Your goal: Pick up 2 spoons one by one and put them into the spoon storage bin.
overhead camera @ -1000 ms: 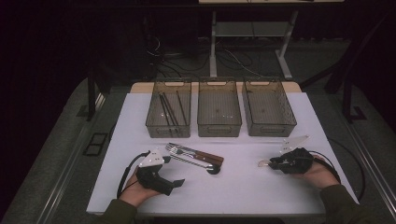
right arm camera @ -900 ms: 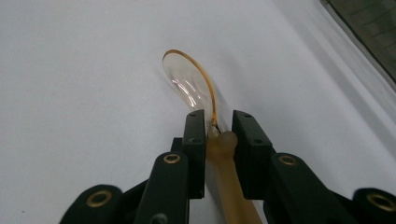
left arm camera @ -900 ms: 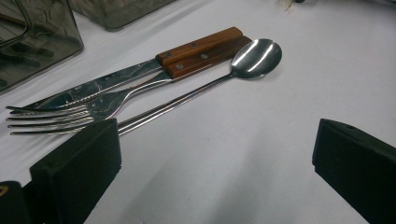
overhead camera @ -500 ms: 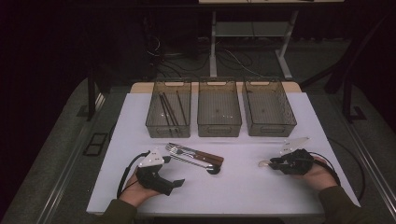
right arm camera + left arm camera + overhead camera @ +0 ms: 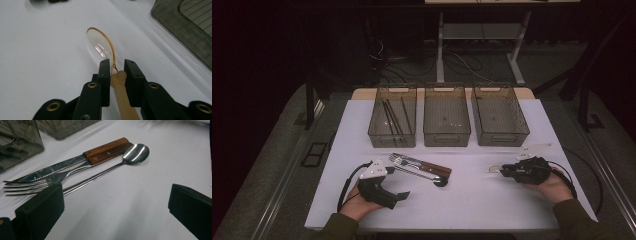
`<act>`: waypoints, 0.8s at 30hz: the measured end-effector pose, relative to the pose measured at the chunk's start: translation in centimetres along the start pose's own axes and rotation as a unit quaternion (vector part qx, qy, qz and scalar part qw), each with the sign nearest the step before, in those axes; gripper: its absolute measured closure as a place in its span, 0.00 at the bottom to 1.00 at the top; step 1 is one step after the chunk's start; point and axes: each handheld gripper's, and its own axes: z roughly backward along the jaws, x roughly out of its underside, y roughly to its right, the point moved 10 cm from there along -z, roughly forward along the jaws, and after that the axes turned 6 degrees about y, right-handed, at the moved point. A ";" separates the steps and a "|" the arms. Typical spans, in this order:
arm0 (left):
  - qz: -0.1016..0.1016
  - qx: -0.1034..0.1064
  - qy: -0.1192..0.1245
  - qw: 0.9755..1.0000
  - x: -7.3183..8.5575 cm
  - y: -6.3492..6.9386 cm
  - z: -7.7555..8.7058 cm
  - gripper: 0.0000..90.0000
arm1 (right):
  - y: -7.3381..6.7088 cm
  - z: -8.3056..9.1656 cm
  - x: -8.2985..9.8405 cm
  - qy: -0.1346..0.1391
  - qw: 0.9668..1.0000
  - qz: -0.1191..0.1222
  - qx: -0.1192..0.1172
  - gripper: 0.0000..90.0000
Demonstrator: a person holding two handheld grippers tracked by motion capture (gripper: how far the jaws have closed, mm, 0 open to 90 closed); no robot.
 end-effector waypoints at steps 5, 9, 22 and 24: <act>0.002 0.005 0.001 1.000 0.0 0.1 -0.2 0.00 | 0.3 0.3 -0.7 0.022 1.000 -0.022 0.006 0.85; 0.001 0.006 0.000 1.000 0.0 0.2 -0.2 0.00 | 0.4 0.5 -1.5 0.036 0.998 -0.040 0.014 0.84; -0.002 0.002 -0.011 1.000 0.3 0.2 -0.3 0.00 | 0.0 0.4 -3.9 0.074 0.995 -0.065 0.025 0.84; -0.002 0.002 -0.011 1.000 0.3 0.2 -0.4 0.00 | 0.0 0.3 -4.2 0.079 0.994 -0.068 0.026 0.84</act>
